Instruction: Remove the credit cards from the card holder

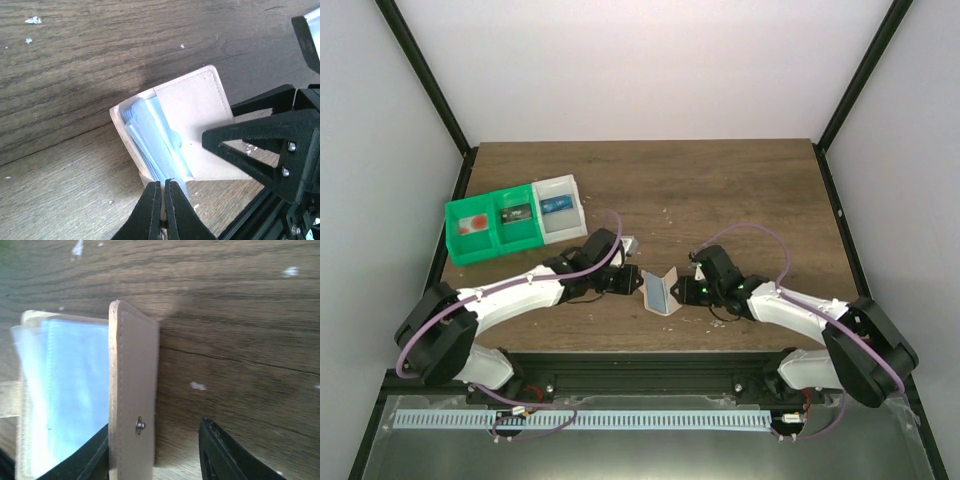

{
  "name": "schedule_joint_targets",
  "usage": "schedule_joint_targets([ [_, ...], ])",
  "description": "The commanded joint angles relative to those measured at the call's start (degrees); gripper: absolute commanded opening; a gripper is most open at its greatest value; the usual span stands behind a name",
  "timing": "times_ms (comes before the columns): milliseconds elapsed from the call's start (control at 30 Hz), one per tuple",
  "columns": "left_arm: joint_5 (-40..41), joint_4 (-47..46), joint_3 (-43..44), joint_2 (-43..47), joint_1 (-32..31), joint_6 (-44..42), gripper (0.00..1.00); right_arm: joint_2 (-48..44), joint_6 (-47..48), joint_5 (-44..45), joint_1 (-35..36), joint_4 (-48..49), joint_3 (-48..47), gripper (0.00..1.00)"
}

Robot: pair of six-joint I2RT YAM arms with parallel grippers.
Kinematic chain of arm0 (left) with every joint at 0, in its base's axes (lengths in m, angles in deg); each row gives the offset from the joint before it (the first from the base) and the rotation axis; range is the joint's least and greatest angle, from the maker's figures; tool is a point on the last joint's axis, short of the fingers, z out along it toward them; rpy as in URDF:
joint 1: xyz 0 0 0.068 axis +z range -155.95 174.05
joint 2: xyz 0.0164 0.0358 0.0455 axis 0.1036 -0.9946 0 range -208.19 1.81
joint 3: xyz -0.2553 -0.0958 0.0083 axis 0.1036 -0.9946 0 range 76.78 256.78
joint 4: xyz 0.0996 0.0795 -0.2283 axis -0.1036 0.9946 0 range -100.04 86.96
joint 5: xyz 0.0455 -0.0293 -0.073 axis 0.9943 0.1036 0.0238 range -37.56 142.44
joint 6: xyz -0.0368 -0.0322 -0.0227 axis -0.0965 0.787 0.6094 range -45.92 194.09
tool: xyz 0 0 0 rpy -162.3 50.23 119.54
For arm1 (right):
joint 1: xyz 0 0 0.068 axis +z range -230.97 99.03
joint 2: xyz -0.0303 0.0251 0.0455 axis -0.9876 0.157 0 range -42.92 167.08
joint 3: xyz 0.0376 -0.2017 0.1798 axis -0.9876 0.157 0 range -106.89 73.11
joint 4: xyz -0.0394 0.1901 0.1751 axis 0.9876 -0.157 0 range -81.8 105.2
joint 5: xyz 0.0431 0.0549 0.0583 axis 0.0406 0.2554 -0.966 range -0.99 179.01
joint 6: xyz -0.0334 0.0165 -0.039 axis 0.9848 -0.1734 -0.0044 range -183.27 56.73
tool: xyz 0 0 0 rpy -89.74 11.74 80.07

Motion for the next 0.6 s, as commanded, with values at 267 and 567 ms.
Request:
schedule_joint_targets([
  [267, -0.3, -1.1, -0.8, 2.0, -0.2, 0.7, 0.00, -4.0, 0.3, 7.3, 0.4, -11.7, -6.4, 0.38],
  [567, -1.9, -2.0, -0.3, 1.9, -0.2, 1.2, 0.00, -12.9, -2.9, -5.0, 0.6, 0.0, -4.2, 0.38],
])
